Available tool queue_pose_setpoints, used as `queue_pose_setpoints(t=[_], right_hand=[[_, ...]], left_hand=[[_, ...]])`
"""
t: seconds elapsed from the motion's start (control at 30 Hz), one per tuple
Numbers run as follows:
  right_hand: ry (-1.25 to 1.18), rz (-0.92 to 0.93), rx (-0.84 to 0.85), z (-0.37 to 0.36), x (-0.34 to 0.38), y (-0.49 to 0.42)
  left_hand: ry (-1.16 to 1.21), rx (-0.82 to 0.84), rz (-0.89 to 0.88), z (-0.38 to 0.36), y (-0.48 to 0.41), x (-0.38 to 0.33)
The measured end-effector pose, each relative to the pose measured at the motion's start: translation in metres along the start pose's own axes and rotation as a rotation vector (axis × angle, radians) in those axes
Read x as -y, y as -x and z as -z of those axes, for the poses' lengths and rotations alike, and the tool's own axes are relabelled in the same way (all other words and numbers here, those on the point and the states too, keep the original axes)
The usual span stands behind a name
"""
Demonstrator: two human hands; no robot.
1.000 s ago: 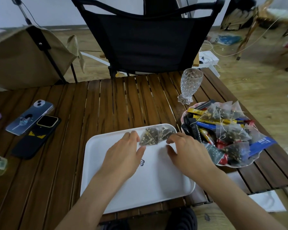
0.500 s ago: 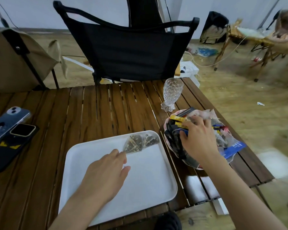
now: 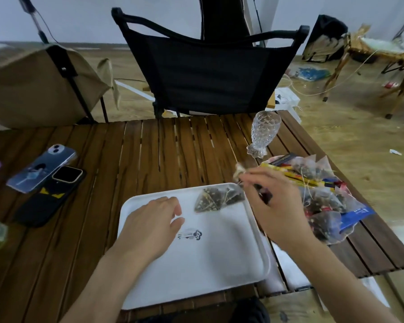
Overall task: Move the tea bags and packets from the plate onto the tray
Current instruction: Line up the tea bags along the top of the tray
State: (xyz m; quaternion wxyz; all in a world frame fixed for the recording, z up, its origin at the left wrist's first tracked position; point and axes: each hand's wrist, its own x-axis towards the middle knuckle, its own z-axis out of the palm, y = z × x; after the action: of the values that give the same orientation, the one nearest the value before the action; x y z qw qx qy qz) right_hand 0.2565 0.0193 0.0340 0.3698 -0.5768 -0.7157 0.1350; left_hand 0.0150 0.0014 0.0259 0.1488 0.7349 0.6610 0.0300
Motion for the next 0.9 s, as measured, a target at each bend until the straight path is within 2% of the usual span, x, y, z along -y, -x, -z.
queue_pose_setpoints(t=[0.07,0.17,0.27,0.4,0.5,0.6,0.73,0.9], right_hand=[[-0.214,-0.143,0.191,-0.018,0.014,0.014],[-0.265,-0.176,0.397,-0.045,0.018,0.029],[-0.344,-0.250,0.571,-0.060,0.016,0.031],[-0.352,-0.385,0.457,-0.060,0.007,0.022],[-0.317,-0.402,0.418,-0.051,-0.002,0.016],[-0.286,-0.376,0.423,-0.046,-0.004,0.013],[-0.247,-0.342,0.422,-0.041,-0.003,0.012],[-0.161,-0.309,0.398,-0.038,-0.011,0.011]], left_hand=[[0.030,0.074,0.031,0.003,0.002,0.006],[0.062,0.206,0.079,0.005,0.005,0.013],[0.083,0.262,0.106,0.005,0.007,0.017],[0.087,0.271,0.108,0.001,0.006,0.017],[0.096,0.263,0.124,-0.005,0.000,0.014],[-0.020,0.245,0.085,-0.013,-0.004,0.012],[-0.164,0.103,0.090,-0.026,-0.015,0.013],[0.091,-0.140,0.099,-0.032,-0.035,0.011]])
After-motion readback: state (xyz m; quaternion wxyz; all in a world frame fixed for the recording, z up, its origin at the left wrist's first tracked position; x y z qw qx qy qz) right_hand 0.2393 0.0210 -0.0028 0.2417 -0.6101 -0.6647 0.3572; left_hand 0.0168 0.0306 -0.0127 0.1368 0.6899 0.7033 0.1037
